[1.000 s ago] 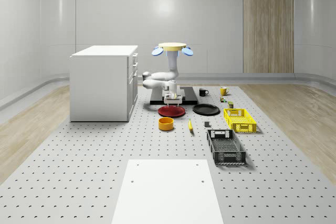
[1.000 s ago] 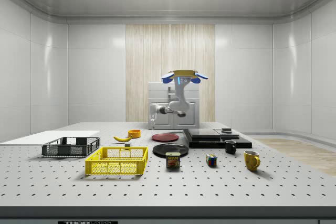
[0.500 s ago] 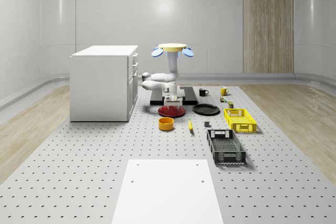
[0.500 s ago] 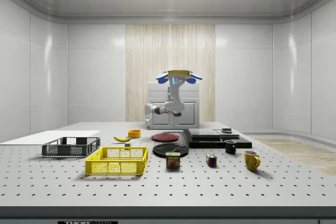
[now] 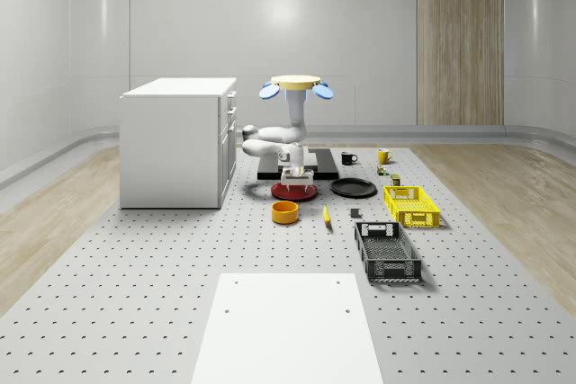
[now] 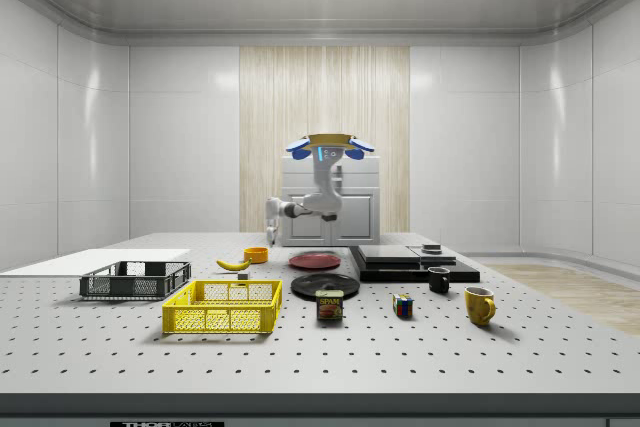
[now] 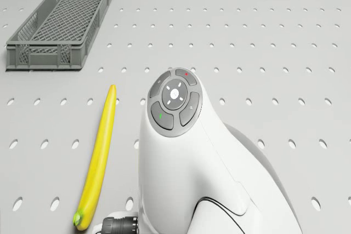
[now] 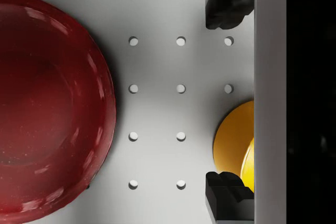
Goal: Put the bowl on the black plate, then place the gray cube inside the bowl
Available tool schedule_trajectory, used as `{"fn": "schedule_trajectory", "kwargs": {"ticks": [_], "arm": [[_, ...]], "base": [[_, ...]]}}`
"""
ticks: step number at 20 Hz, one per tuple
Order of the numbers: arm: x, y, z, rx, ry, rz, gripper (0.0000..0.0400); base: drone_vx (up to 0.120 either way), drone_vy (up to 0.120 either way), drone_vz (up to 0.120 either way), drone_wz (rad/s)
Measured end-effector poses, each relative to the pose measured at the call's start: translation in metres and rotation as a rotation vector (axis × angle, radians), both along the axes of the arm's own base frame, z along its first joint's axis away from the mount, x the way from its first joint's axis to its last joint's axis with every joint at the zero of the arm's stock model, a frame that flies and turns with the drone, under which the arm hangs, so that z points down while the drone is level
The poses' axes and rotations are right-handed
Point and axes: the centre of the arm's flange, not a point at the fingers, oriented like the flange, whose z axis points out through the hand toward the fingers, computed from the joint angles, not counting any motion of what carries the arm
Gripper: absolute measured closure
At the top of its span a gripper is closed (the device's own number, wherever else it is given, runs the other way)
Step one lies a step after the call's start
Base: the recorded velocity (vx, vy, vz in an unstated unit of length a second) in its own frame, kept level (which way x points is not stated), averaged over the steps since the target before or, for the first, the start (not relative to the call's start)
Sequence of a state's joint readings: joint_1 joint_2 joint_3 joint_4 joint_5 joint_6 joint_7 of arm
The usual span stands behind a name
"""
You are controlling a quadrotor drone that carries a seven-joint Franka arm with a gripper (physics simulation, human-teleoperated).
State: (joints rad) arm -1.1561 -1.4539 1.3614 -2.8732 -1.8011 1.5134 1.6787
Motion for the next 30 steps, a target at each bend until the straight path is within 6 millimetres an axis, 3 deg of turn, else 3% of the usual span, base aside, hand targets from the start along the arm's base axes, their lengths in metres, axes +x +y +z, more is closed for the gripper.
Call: {"fn": "schedule_trajectory", "kwargs": {"ticks": [17, 30], "arm": [[0.0, 0.0, 0.0, 0.0, 0.0, 0.0, 0.0], [0.0, 0.0, 0.04, 0.0, 0.0, 0.0, 0.0]], "base": [[0.12, 0.0, 0.0, 0.0], [0.0, 0.0, 0.0, 0.0]]}}
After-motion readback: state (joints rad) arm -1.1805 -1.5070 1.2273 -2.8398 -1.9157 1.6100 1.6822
